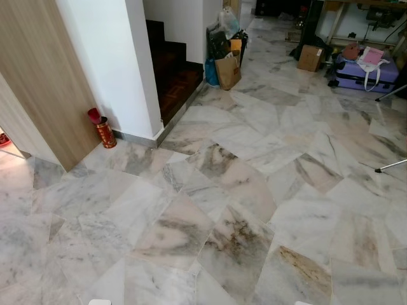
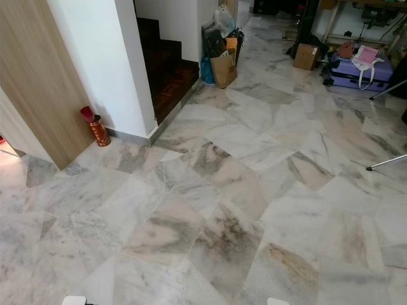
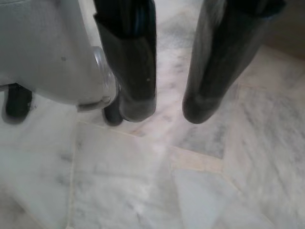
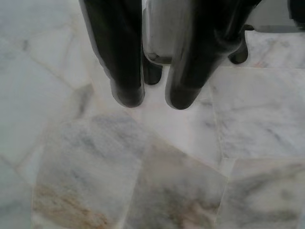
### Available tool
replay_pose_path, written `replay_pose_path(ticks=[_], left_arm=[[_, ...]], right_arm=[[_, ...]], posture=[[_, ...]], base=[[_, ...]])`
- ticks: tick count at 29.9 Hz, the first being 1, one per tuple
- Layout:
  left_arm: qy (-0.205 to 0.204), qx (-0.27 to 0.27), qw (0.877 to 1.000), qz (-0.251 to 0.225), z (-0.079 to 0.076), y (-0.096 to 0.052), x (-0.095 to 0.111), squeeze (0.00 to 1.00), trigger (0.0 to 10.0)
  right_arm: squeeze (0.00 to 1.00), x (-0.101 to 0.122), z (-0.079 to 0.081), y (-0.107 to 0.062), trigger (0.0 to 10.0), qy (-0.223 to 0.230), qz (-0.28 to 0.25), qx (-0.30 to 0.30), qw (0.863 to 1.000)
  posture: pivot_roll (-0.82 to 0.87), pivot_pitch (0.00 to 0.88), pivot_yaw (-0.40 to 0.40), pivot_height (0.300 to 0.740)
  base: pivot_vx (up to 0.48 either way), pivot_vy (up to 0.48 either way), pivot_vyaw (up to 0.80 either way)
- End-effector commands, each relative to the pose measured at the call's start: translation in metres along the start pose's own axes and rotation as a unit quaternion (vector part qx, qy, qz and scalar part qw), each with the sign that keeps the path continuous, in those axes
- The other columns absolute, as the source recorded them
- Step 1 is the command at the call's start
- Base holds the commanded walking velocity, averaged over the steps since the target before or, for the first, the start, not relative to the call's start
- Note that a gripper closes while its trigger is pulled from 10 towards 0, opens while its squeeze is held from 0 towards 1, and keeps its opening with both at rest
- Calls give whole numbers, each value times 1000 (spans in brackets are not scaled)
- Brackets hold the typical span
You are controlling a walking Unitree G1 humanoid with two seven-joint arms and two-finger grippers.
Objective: Move the pillow to the sofa from floor
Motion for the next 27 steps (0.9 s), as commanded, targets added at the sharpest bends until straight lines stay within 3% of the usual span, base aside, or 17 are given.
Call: replay_pose_path(ticks=[1, 16, 24, 27], left_arm=[[-52, 24, 998, 28, 13, -6, -24, 0, 10000], [-58, 29, 998, 22, 17, -7, -24, 0, 10000], [8, -8, 1000, 21, 15, -7, -20, 0, 10000], [12, -9, 1000, 24, 20, -8, -22, 0, 10000]], right_arm=[[0, 6, 30, 3, 10000, -26, 5, 54, 998], [0, 3, 34, 2, 10000, -24, 9, 62, 998], [0, 2, 43, 2, 10000, -10, 6, 75, 997], [0, 2, 45, 1, 10000, 0, 2, 72, 997]], posture=[[115, 136, -47, 740], [121, 130, -42, 740], [102, 132, -8, 740], [89, 132, 3, 740]], base=[[0, 0, 0], [0, 0, 0], [0, 0, 0], [0, 0, 0]])
Point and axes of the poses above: a point about 5 cm out from each wrist's last joint towards the gripper, its own y axis pointing out of the wrist towards the gripper, its own x axis along the axis of the wrist's last joint, z = x × y, the point moved 5 cm from there along y, pointing out of the wrist towards the gripper, and after that the axes turned 1 degree about -y, right-handed, at the moved point
